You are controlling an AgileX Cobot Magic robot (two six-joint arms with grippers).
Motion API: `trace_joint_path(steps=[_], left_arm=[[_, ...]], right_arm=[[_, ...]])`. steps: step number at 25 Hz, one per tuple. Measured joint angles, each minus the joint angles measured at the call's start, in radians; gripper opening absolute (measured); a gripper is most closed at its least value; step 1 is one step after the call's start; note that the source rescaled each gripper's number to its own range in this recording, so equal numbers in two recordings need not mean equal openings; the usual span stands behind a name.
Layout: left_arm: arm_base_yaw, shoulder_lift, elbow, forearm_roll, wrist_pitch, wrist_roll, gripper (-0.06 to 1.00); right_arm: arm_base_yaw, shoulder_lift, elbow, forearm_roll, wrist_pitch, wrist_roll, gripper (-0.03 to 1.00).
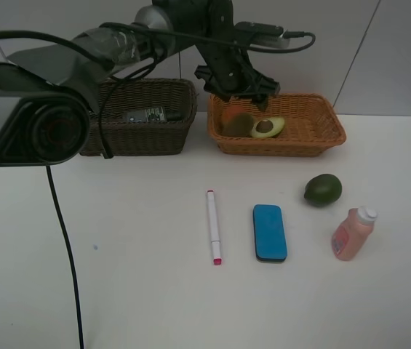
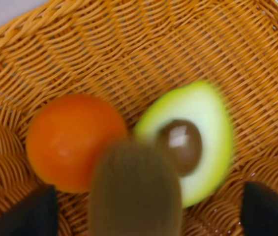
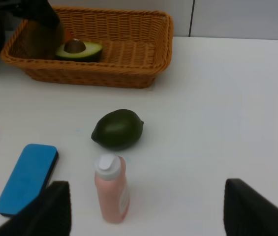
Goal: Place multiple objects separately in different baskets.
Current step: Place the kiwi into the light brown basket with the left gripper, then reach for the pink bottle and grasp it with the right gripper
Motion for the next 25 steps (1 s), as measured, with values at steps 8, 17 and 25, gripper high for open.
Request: trace_joint_path(steps=[8, 17, 25], left_arm=[[0.001, -0.009, 0.0, 0.004, 0.076, -0.038, 1.0], [0.015, -0.119, 0.006, 0.005, 0.35, -0.062, 1.0], [0.072, -0.239, 0.159, 0.014, 0.35, -0.058, 1.0]], right_arm=[[0.0, 0.0, 0.0, 0.0, 0.0, 0.0, 0.75], [0.0, 0.0, 0.0, 0.0, 0.0, 0.0, 0.75], [0.0, 0.0, 0.0, 0.0, 0.0, 0.0, 0.75]])
